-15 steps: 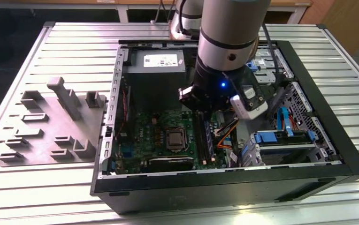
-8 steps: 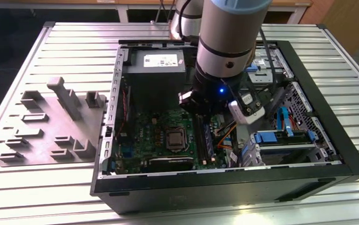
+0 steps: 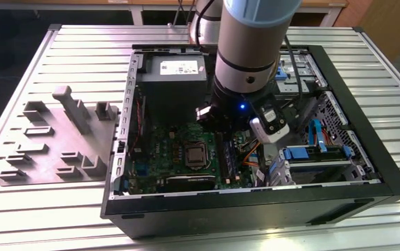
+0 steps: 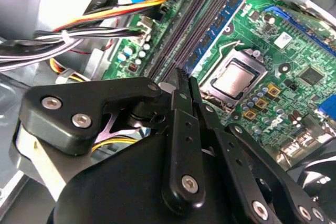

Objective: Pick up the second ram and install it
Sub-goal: 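Insert the second ram into the second slot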

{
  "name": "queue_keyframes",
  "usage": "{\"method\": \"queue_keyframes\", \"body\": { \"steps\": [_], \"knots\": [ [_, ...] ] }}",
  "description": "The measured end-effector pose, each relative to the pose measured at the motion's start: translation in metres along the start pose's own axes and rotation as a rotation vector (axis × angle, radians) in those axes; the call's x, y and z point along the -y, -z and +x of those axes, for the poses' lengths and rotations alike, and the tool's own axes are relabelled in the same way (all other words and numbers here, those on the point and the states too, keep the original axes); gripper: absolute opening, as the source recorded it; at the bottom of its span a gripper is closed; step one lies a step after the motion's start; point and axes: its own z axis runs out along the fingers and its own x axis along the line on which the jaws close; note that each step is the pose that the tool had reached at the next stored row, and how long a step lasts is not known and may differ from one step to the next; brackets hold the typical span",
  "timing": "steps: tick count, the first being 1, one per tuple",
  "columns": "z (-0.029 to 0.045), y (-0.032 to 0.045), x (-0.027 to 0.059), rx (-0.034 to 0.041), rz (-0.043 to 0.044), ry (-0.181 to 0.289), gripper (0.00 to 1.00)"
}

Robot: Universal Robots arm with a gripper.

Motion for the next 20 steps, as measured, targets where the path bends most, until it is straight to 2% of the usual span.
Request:
{"method": "queue_keyframes", "body": {
  "steps": [4,17,20],
  "knots": [
    [0.0004,-0.0070,0.0004,0.0000,-0.0001,0.000,0.13],
    [0.0000,-0.0148,-0.0034,0.0000,-0.0015,0.000,0.13],
    [0.0000,-0.0197,-0.0031,0.0000,-0.0016,0.000,0.13]
  ]
}}
